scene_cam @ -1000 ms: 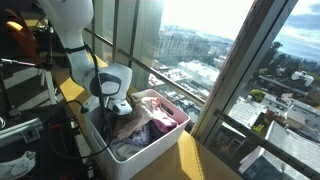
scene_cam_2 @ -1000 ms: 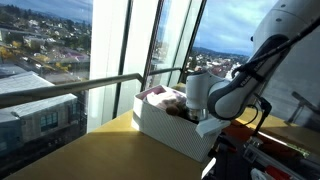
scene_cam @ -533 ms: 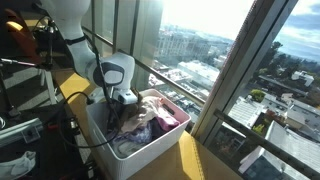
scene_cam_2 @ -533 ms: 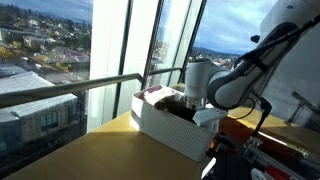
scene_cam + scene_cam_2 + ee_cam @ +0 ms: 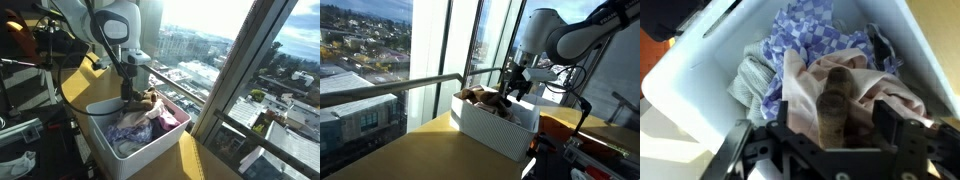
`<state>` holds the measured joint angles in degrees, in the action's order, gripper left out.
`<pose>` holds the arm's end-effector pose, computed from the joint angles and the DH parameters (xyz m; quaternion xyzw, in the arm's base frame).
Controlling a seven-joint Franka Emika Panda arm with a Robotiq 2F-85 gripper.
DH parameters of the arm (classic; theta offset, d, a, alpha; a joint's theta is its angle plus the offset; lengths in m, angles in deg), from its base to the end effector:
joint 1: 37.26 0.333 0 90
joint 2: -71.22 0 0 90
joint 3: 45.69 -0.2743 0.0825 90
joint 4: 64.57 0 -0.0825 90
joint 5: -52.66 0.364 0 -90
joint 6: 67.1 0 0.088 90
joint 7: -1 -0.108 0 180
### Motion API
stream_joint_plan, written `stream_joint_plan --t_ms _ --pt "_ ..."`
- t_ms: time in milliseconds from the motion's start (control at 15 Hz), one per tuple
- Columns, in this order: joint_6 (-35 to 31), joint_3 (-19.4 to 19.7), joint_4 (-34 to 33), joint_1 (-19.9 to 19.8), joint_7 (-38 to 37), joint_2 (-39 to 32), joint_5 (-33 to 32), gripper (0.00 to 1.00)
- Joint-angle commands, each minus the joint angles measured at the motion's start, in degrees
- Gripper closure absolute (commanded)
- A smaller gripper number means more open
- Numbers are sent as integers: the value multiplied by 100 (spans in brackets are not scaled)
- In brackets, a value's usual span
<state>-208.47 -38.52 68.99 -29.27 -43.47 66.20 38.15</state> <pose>0.5020 0.0071 0.2774 0.9562 -0.2784 0.0555 0.0707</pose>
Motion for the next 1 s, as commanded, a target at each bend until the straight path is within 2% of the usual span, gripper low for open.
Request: stream_joint_plan --t_ms 0,467,933 --pt "169 -212 70 -274 -16 517 -187 0" --pt "137 -546 115 -485 -11 869 -101 0" --pt "39 -1028 38 -332 -86 656 36 0"
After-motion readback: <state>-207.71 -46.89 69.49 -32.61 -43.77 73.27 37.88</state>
